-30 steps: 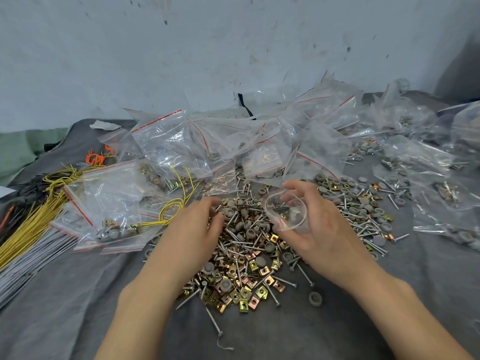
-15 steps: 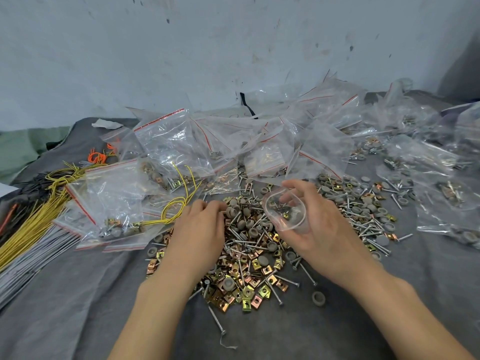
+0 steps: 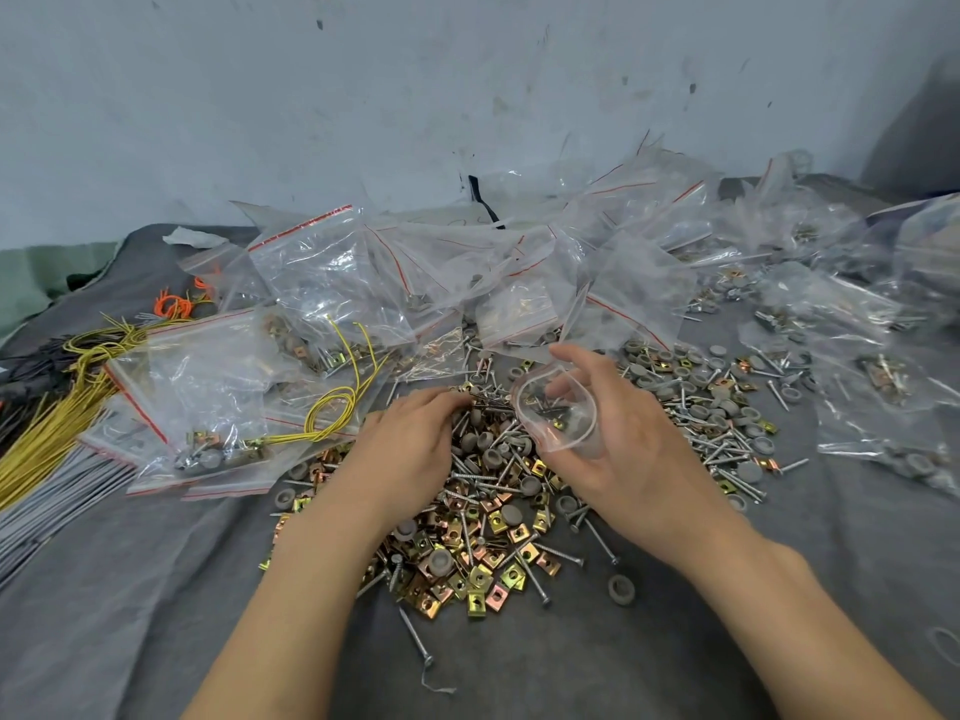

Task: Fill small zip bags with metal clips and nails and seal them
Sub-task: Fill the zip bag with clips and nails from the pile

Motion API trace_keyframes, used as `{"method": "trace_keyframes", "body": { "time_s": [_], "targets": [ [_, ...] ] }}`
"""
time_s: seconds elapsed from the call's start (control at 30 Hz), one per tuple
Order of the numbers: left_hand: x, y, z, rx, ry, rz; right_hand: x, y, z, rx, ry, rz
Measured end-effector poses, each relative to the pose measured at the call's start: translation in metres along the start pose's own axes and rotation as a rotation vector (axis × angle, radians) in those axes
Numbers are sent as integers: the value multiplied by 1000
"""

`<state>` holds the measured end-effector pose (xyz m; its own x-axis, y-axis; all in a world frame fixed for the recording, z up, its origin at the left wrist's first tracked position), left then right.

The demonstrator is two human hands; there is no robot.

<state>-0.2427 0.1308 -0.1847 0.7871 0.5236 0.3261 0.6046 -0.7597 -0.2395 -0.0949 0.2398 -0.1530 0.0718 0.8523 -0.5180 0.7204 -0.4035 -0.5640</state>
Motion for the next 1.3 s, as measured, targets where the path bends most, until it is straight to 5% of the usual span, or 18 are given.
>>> {"method": "trace_keyframes", "body": {
  "time_s": [0.6,1.3],
  "targets": [
    [11,10,-9,-87,12,-5,0,-1,5,-27,44,-17],
    [-11,24,-34,29,223,-98,-7,-1,6,-24,29,-31]
  ]
}}
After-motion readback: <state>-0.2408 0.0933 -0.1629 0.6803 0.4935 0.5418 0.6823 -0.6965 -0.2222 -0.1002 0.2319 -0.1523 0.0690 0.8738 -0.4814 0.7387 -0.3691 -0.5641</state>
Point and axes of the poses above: each hand's wrist, its own y-axis away from the middle knuckle, its own z-axis out of the palm, x = y × z, the point moved 8 cm from there along -y, towards the middle knuckle, and after that the axes turned 8 degrees about x, right-handed, at the moved point
